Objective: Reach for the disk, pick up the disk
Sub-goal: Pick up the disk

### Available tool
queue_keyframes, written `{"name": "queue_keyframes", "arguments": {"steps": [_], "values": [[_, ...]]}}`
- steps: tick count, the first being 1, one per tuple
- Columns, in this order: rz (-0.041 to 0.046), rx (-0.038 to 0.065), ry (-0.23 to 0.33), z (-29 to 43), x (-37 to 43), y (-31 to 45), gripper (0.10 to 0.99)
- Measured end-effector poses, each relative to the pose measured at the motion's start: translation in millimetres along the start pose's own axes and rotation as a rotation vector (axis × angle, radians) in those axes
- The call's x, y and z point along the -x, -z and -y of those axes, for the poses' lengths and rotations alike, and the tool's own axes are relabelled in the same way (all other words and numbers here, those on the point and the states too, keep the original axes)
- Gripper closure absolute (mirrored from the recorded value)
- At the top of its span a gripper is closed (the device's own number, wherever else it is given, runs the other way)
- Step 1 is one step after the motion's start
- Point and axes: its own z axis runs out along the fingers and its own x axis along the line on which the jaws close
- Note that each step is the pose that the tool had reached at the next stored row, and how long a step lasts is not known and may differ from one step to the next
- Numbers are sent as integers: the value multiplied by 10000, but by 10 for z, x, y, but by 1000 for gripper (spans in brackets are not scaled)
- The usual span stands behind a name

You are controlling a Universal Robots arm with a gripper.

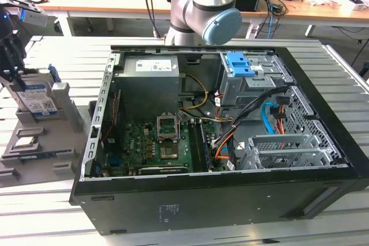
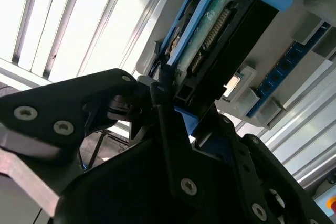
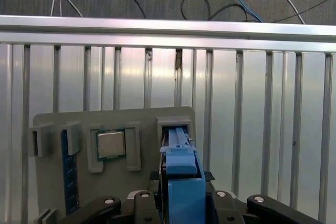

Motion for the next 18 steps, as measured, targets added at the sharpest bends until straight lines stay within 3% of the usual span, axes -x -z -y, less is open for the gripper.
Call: {"name": "queue_keyframes", "arguments": {"steps": [2, 18], "values": [[0, -1, -1, -1, 0, 0, 722], [-3, 1, -1, -10, 0, 8, 722]]}}
